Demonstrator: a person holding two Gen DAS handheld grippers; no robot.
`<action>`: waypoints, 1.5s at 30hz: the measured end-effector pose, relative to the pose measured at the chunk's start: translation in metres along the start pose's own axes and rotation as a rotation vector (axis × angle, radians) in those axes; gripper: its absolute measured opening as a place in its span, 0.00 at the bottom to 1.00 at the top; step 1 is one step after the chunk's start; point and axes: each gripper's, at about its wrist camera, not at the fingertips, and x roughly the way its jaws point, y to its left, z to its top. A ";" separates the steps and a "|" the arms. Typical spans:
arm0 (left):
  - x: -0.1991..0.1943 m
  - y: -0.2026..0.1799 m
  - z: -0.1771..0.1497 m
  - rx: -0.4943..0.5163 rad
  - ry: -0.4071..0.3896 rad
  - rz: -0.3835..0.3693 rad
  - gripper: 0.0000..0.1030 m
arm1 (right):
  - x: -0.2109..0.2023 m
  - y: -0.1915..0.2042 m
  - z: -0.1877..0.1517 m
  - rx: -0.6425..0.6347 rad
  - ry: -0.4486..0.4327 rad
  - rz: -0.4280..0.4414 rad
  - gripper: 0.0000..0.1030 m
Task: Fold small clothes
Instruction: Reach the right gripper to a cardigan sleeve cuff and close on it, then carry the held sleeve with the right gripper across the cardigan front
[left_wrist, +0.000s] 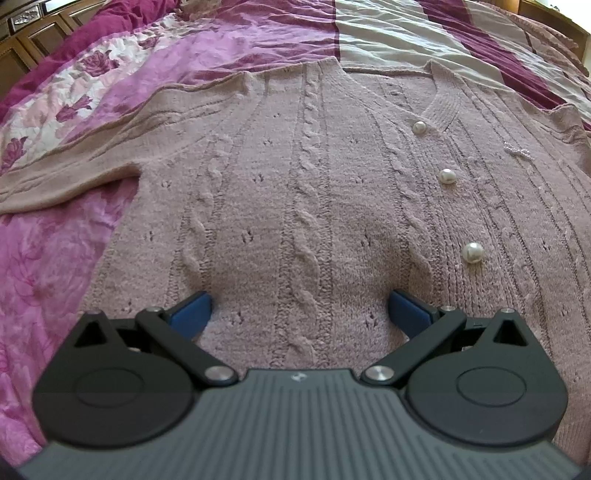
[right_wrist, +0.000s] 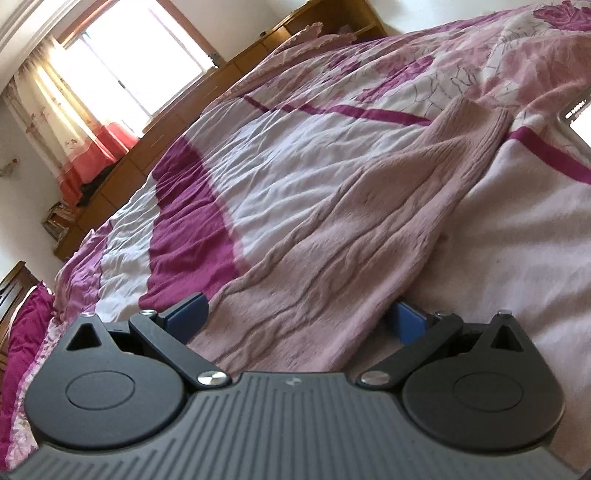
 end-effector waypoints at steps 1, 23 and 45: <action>0.000 0.000 0.000 0.000 0.000 -0.001 1.00 | -0.001 -0.002 0.000 0.002 -0.008 0.001 1.00; 0.001 -0.001 0.000 0.005 -0.004 0.000 1.00 | -0.015 -0.004 0.017 -0.045 -0.185 -0.056 0.07; -0.013 0.009 0.005 0.004 -0.043 -0.026 1.00 | -0.116 0.108 -0.015 -0.167 -0.274 0.164 0.06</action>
